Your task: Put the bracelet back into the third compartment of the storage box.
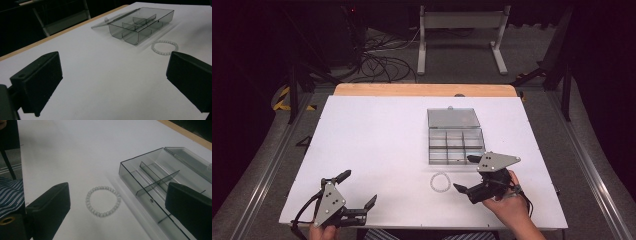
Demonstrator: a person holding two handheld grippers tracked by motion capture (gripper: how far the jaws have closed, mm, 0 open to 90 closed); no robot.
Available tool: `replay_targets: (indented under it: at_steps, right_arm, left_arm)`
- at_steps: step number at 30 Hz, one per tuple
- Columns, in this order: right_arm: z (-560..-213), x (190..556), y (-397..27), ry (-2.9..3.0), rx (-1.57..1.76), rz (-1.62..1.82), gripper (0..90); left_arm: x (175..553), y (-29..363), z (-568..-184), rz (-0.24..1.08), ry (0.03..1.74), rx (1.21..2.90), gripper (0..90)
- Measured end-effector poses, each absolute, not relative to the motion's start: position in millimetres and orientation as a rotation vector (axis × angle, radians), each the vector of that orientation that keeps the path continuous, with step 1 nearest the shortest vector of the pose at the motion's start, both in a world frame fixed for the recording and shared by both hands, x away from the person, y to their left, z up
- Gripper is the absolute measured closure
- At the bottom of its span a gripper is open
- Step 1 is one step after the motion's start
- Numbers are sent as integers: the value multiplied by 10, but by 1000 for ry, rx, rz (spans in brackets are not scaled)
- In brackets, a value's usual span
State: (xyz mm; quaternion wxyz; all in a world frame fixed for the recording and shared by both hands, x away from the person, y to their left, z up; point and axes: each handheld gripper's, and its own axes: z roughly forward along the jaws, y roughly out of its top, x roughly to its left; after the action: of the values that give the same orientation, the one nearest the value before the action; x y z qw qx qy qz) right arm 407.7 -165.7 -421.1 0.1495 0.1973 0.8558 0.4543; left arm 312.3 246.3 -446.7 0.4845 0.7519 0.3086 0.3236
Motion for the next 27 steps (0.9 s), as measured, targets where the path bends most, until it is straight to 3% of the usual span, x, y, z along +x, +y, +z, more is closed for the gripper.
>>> replay_targets:
  at_steps: [27]
  right_arm:
    - [-4192,4267,-1292,2573,555,1306,55]
  left_arm:
    - [3119,2466,-4463,790,742,1840,10]
